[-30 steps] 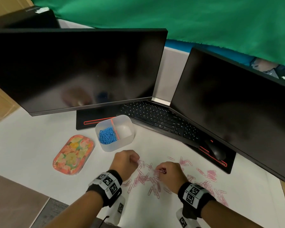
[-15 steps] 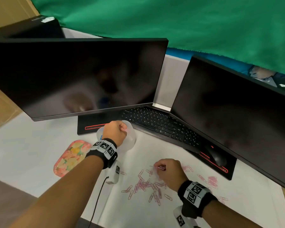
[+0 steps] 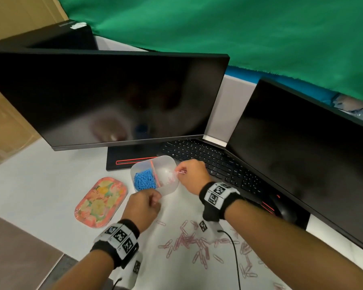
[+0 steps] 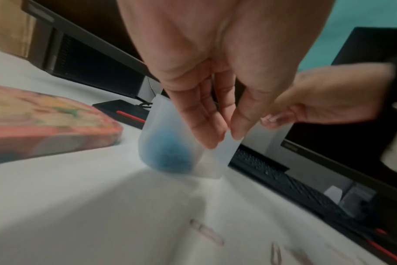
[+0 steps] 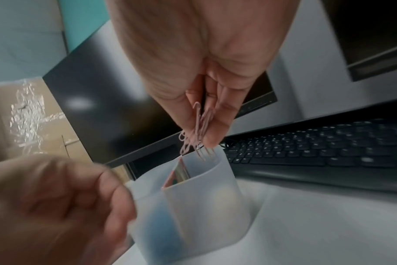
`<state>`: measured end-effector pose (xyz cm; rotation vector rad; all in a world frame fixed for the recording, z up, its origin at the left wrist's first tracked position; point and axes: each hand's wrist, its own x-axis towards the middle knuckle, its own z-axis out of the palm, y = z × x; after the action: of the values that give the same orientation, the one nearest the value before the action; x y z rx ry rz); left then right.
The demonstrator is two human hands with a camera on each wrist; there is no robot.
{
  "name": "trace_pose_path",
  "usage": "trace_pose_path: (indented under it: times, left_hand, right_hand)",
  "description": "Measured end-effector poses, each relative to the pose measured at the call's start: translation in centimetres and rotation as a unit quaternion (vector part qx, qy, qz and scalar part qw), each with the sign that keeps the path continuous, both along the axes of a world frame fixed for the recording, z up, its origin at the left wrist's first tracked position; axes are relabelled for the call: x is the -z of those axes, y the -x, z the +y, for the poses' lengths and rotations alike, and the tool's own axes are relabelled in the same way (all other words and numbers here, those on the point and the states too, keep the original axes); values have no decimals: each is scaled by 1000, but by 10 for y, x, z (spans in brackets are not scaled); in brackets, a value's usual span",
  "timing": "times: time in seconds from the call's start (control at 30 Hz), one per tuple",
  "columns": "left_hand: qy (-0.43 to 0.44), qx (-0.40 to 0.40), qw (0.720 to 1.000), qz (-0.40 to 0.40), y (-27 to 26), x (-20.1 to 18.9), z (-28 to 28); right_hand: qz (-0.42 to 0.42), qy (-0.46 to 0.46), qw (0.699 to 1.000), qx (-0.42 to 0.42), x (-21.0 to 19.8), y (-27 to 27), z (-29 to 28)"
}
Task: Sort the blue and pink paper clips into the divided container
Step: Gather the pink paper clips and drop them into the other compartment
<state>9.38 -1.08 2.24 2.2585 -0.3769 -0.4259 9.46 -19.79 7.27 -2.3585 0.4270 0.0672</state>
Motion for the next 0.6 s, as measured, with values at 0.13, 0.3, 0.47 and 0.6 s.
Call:
trace_pose_path:
  times: [0.13,0.3,0.47,0.6]
  left_hand:
    - [-110,65,992,13,19,16,12]
    - [-193,175,965,36,44,35,18]
    - [-232,258,937,-38,53,41,11]
    - [-246,323,912,-63,61,45,2]
  right_hand:
    - [53,52,996,-52,7,-39,13]
    - [102,112,985,-79,23,-62,28]
    - [82,91,990,-74,32,-55,28]
    - [-23,57,996,-57,23,-26,8]
